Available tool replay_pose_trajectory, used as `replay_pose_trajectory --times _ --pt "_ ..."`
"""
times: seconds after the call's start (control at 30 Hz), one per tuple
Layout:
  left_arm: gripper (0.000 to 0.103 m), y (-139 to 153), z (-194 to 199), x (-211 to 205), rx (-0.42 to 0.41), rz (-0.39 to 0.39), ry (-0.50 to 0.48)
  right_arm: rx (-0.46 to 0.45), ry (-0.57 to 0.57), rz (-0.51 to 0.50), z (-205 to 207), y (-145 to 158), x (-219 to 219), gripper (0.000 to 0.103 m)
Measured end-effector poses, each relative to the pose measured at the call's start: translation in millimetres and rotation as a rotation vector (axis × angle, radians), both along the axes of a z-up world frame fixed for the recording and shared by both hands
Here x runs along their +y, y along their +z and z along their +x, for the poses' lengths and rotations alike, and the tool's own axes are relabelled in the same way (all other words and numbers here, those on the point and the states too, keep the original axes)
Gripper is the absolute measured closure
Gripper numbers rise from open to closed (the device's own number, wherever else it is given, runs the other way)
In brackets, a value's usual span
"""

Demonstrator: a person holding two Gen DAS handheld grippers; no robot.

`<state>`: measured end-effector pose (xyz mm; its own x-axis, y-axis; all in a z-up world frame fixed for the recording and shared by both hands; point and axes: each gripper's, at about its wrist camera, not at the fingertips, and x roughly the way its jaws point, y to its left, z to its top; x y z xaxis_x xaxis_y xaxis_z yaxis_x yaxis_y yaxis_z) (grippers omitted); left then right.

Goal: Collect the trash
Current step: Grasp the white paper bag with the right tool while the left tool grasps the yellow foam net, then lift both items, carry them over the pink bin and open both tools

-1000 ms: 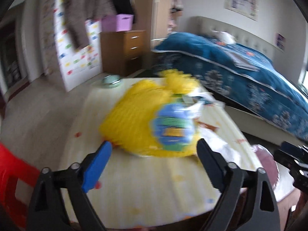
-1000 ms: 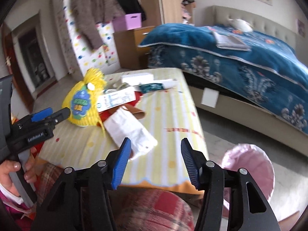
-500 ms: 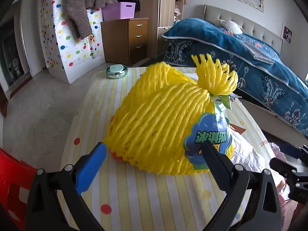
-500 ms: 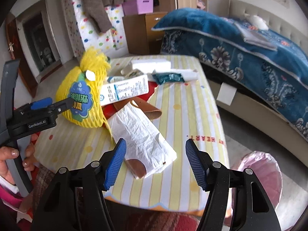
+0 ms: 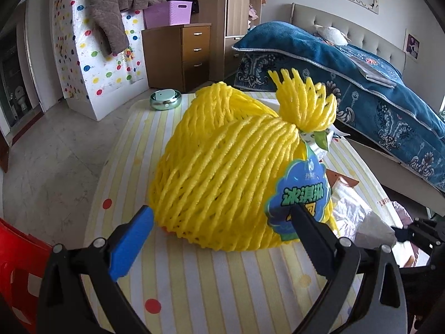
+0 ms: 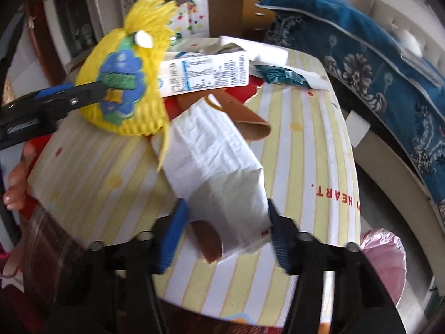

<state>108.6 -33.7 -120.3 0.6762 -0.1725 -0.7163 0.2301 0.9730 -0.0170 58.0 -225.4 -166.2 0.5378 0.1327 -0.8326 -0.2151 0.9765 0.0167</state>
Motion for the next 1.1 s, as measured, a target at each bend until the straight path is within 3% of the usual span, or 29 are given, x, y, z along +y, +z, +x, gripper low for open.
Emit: replay_pose_trajectory --times 0.13,0.37,0.63,0.7,0.8,0.87,0.97,1.1 --pt "0.007 -4 0 -3 0.011 0.010 -0.004 -0.015 -0.006 0.008 -9 5 3 0.093" --pt "0.007 4 -7 2 -0.007 0.007 0.004 -0.094 -0.072 0.061 -22 35 -8 0.096" --pt "0.008 4 -5 -3 -0.014 0.021 -0.008 -0.111 -0.190 0.082 -26 49 -30 0.095" --pt "0.016 -2 2 -5 0.005 0.035 -0.017 -0.114 -0.197 0.090 -27 51 -35 0.095" --pt "0.036 -8 7 -6 0.023 0.047 -0.015 -0.114 -0.204 0.093 -29 51 -40 0.095" --pt "0.063 -9 6 -4 0.017 0.052 -0.021 -0.113 -0.208 0.095 -31 51 -41 0.095" --pt "0.089 -3 1 2 -0.002 0.044 -0.014 -0.111 -0.213 0.099 -34 49 -43 0.095" --pt "0.093 17 -7 16 -0.075 0.014 0.018 -0.122 -0.215 0.105 -36 51 -43 0.095"
